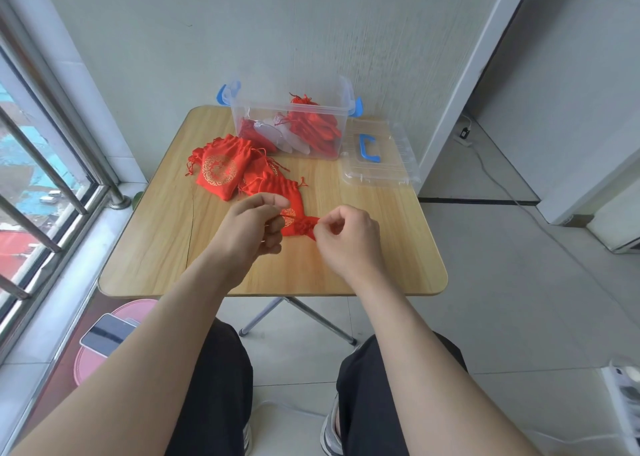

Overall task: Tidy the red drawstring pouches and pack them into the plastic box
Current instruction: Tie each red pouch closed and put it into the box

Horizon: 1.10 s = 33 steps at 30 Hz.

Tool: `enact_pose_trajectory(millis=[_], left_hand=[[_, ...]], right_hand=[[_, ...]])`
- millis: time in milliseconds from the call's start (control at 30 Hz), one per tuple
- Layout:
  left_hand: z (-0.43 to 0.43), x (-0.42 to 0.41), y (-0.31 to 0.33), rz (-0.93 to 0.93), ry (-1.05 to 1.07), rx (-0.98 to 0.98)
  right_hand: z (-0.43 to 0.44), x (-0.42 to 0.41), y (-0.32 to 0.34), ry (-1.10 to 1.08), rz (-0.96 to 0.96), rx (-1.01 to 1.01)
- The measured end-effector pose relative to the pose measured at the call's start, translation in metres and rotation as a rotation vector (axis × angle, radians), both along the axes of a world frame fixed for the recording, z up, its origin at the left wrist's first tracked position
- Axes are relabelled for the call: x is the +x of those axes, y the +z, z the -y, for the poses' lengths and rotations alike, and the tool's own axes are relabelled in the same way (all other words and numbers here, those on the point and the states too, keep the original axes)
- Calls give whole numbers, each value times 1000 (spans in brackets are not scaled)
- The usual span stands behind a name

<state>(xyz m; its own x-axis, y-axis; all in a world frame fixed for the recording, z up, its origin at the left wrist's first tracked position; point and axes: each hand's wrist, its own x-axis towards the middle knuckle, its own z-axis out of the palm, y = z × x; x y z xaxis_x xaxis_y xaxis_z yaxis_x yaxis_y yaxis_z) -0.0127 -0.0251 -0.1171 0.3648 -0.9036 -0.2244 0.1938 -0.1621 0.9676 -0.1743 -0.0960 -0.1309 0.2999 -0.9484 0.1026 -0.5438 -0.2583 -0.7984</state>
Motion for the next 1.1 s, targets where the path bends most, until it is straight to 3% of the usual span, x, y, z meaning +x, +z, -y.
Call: enact_pose_trajectory(millis=[267,467,667,800,967,1100], left_hand=[[-5,1,14,-320,-67,-68],[-2,-1,13,-266,-116,-103],[8,0,8,-207,-91,-138],[19,3,6,-184,-70,-140],[35,13,5,-173,-44,-154],[57,22,4,-42,109,-124]], right_hand=[[-1,-4,7,-122,116,98],[2,0,2,-37,82,114],[6,6,-7,159,-338,59],[18,12,-10,158,-447,16],[31,21,-14,130,-361,-70],[43,29,-17,18,-158,-156]])
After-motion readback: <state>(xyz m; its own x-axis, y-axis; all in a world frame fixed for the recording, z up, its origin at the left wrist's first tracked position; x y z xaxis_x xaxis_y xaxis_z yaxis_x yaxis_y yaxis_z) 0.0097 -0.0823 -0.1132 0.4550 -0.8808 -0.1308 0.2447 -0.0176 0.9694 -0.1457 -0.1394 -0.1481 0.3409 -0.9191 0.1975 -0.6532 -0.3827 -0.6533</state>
